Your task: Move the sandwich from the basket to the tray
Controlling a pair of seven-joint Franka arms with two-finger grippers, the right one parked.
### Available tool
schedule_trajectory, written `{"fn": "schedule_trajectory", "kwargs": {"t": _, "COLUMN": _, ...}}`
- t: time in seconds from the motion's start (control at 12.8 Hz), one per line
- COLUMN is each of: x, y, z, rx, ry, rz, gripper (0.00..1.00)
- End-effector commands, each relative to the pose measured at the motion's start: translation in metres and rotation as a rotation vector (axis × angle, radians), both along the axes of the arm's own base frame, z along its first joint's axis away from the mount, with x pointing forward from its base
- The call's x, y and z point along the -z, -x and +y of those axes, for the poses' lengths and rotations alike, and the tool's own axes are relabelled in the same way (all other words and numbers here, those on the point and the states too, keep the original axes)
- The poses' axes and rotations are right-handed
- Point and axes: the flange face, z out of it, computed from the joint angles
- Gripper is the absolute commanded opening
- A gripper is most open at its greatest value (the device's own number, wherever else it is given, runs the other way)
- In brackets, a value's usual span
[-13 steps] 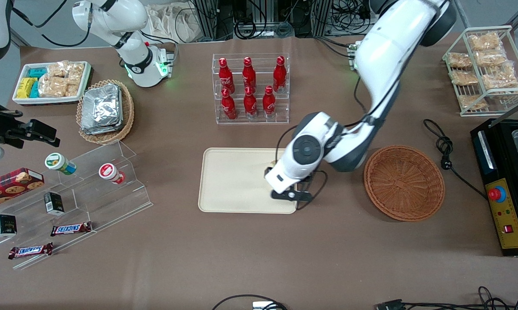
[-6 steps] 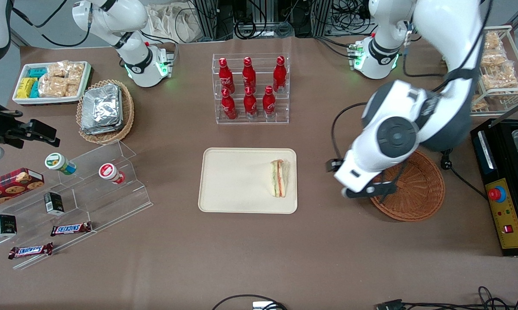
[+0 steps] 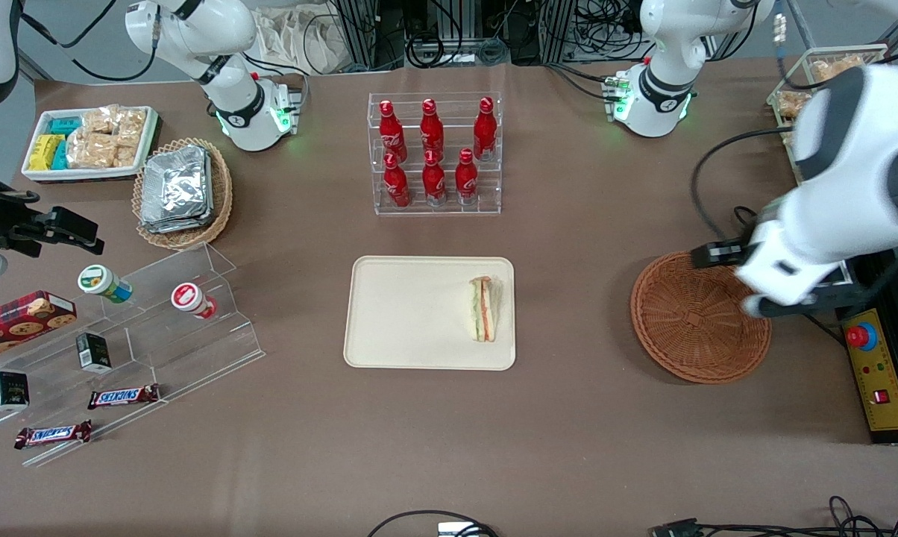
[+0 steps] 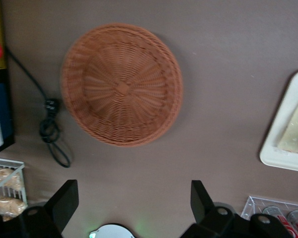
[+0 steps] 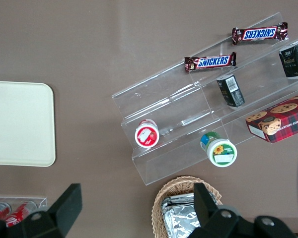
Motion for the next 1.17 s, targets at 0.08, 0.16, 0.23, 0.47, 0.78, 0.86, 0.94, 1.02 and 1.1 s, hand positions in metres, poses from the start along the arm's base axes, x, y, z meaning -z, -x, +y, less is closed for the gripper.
{"fn": "schedule_trajectory", "kwargs": {"t": 0.08, "x": -0.033, "y": 0.013, "z": 0.041, "rx": 0.041, "ry": 0.006, "rz": -0.032, "gripper": 1.00}}
{"fn": "schedule_trajectory", "kwargs": {"t": 0.16, "x": -0.039, "y": 0.016, "z": 0.051, "rx": 0.053, "ry": 0.008, "rz": -0.037, "gripper": 1.00}}
{"fn": "schedule_trajectory", "kwargs": {"t": 0.23, "x": -0.038, "y": 0.019, "z": 0.064, "rx": 0.046, "ry": 0.019, "rz": -0.013, "gripper": 1.00}}
{"fn": "schedule_trajectory", "kwargs": {"t": 0.47, "x": -0.034, "y": 0.024, "z": 0.072, "rx": 0.053, "ry": 0.026, "rz": 0.029, "gripper": 1.00}}
{"fn": "schedule_trajectory", "kwargs": {"t": 0.78, "x": -0.035, "y": 0.025, "z": 0.072, "rx": 0.058, "ry": 0.024, "rz": 0.031, "gripper": 1.00}}
{"fn": "schedule_trajectory", "kwargs": {"t": 0.86, "x": -0.035, "y": 0.026, "z": 0.072, "rx": 0.058, "ry": 0.022, "rz": 0.032, "gripper": 1.00}}
{"fn": "schedule_trajectory", "kwargs": {"t": 0.94, "x": -0.040, "y": 0.029, "z": 0.070, "rx": 0.061, "ry": 0.015, "rz": 0.025, "gripper": 1.00}}
{"fn": "schedule_trajectory", "kwargs": {"t": 1.02, "x": -0.042, "y": 0.030, "z": 0.069, "rx": 0.061, "ry": 0.010, "rz": 0.024, "gripper": 1.00}}
{"fn": "schedule_trajectory", "kwargs": {"t": 1.1, "x": -0.042, "y": 0.030, "z": 0.068, "rx": 0.060, "ry": 0.005, "rz": 0.024, "gripper": 1.00}}
